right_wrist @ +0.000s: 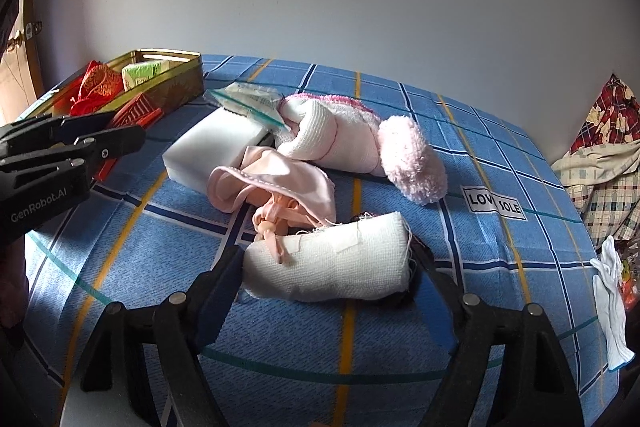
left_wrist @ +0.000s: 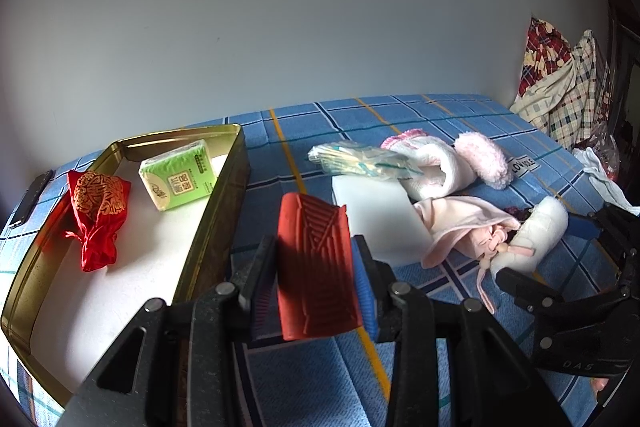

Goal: Organize soft objects
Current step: 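Grasp the white rolled towel with the right gripper and lift it, then carry the red comb with the left gripper while the right carries the towel toward the gold tray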

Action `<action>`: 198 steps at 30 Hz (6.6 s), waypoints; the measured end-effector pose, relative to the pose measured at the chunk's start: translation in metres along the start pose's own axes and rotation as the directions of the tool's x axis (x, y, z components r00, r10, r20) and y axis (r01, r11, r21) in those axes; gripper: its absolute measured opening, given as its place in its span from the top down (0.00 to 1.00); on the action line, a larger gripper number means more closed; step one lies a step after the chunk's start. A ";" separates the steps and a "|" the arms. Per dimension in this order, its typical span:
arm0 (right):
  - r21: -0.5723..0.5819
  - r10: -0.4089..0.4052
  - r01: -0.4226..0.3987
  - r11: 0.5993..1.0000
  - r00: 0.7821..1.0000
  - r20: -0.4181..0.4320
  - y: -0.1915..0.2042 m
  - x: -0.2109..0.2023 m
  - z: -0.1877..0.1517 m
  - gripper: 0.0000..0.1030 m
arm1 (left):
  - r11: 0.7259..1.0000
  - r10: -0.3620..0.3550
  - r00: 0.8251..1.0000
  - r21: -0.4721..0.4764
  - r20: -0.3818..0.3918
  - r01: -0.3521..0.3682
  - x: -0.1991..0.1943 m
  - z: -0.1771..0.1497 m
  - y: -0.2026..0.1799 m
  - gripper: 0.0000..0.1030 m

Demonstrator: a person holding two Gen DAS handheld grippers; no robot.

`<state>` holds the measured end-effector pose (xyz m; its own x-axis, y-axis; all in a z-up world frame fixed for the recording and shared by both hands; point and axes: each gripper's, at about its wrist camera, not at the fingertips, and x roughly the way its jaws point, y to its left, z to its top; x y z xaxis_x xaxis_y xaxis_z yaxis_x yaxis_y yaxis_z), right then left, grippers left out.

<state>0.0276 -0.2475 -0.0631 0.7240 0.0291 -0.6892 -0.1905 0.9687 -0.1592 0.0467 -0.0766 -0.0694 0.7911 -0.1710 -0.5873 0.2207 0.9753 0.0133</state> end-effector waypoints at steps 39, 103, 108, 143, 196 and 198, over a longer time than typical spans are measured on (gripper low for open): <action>0.224 -0.078 -0.024 0.974 0.897 0.435 -0.003 -0.051 0.010 0.21 | 0.998 0.046 0.996 -0.044 0.071 -0.043 -0.014 0.000 0.008 0.65; 0.153 0.010 -0.094 0.984 0.881 0.472 0.045 -0.048 0.024 0.21 | 0.974 0.149 0.979 -0.194 0.142 -0.120 -0.042 -0.011 0.051 0.65; 0.147 0.021 -0.102 0.984 0.881 0.472 0.048 -0.049 0.024 0.21 | 0.972 0.156 0.978 -0.196 0.140 -0.127 -0.043 -0.012 0.054 0.65; 0.084 0.083 -0.139 0.987 0.876 0.476 0.081 -0.044 0.032 0.21 | 0.962 0.191 0.972 -0.221 0.139 -0.158 -0.057 -0.020 0.090 0.65; -0.028 0.272 -0.291 0.956 0.850 0.452 0.123 -0.037 0.082 0.21 | 0.964 0.152 0.988 -0.215 -0.029 -0.155 -0.040 0.018 0.172 0.65; -0.030 0.271 -0.291 0.956 0.841 0.469 0.124 -0.038 0.091 0.21 | 0.964 0.158 0.987 -0.210 -0.030 -0.160 -0.040 0.022 0.175 0.65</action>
<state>0.0373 -0.1058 0.0077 0.8679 0.4022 -0.2915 -0.4126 0.9105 0.0276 0.0662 0.0980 -0.0262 0.7982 -0.0109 -0.6023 -0.0340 0.9974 -0.0631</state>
